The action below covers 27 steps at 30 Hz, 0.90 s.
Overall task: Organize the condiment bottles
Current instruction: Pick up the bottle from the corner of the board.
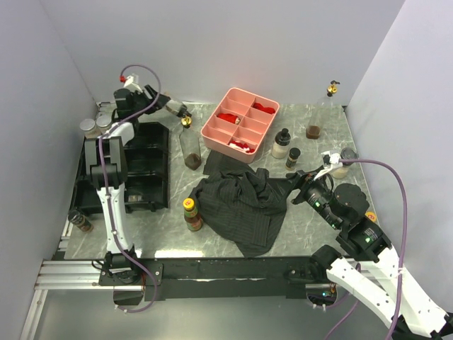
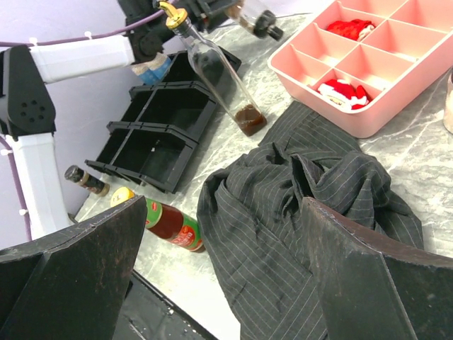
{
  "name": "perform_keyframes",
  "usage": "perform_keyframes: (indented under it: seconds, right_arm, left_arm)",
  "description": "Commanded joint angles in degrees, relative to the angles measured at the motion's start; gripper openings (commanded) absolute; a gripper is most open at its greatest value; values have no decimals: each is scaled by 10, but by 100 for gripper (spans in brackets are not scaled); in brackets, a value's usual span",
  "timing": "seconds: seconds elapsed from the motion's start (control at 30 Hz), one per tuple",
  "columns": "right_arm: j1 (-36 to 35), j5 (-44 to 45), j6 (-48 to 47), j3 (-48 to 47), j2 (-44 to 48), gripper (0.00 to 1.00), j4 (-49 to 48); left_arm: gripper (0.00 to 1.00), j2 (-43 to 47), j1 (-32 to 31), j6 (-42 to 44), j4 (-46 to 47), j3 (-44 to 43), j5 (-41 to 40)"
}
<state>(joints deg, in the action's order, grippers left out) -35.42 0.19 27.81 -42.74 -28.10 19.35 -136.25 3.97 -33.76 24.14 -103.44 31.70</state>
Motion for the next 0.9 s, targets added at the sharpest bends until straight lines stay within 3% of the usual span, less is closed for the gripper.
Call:
perform_keyframes:
  seconds: [0.0,0.23,0.57,0.87]
  right_arm:
    - [0,0,-2,-17,4,96,-22]
    - [2,-12,-2,-33,-8,97,-35]
    - [2,-14,22,-77,-59,96,-119]
    - [3,-14,26,-182,-217,97,-247]
  left_arm:
    - [1,64,0,-36,45,8,20]
    - [1,112,9,-72,68,55,7]
    - [1,228,33,-104,11,93,-58]
    - [1,399,68,-199,20,203,-62]
